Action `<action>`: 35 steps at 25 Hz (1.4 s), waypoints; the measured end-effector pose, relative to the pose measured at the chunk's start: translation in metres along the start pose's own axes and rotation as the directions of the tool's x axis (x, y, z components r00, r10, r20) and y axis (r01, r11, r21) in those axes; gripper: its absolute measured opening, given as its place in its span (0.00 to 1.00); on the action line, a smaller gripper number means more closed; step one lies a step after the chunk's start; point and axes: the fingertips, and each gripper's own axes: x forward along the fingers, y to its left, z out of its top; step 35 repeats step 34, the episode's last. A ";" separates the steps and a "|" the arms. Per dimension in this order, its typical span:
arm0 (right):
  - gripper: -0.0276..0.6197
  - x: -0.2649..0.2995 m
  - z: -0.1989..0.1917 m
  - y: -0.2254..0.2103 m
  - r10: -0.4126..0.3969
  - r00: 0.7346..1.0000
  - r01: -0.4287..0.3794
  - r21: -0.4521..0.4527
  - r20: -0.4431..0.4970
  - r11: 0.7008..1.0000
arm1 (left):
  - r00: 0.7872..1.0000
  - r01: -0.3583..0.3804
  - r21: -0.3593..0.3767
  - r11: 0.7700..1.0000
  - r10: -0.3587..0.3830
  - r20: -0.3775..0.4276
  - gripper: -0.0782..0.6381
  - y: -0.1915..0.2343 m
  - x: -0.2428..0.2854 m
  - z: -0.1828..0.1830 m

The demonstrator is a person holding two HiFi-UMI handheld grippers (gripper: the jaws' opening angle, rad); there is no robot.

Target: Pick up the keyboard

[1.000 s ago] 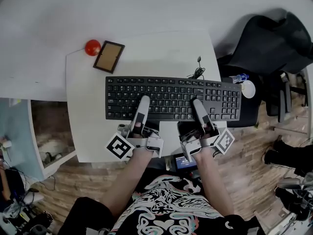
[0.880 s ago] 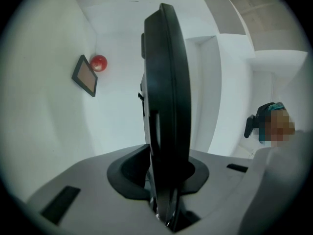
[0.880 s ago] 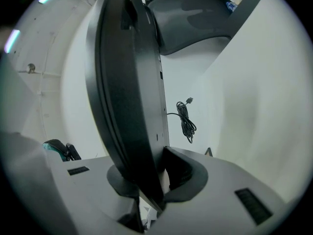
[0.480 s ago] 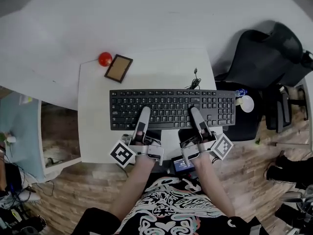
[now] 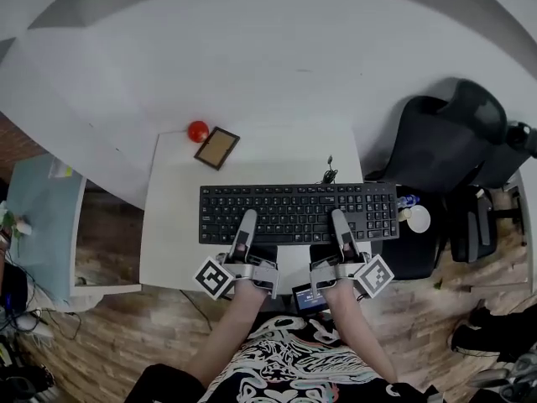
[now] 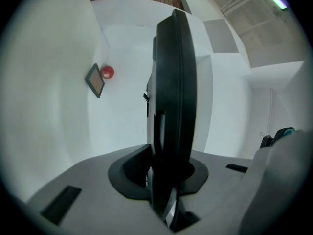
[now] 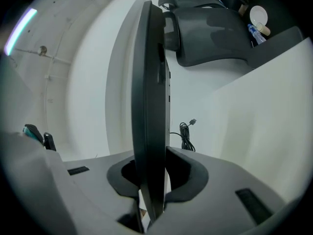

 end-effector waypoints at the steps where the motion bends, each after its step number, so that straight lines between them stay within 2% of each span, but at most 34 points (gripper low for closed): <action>1: 0.18 0.000 0.000 0.001 0.001 1.000 -0.001 0.006 0.002 1.000 | 1.000 0.002 0.007 1.000 -0.002 0.001 0.22 -0.002 0.000 0.000; 6: 0.18 0.000 -0.001 0.001 0.010 1.000 -0.009 0.027 -0.002 1.000 | 1.000 0.004 0.032 0.999 -0.004 0.010 0.22 -0.007 -0.001 0.000; 12: 0.18 0.002 0.000 0.005 0.035 0.999 -0.035 0.006 -0.032 0.999 | 1.000 0.007 0.038 0.999 -0.008 0.030 0.22 -0.007 -0.001 0.000; 35: 0.18 0.001 0.002 -0.016 -0.001 0.999 0.003 0.055 -0.040 0.998 | 1.000 -0.020 0.043 0.999 0.019 0.024 0.22 0.008 0.002 -0.001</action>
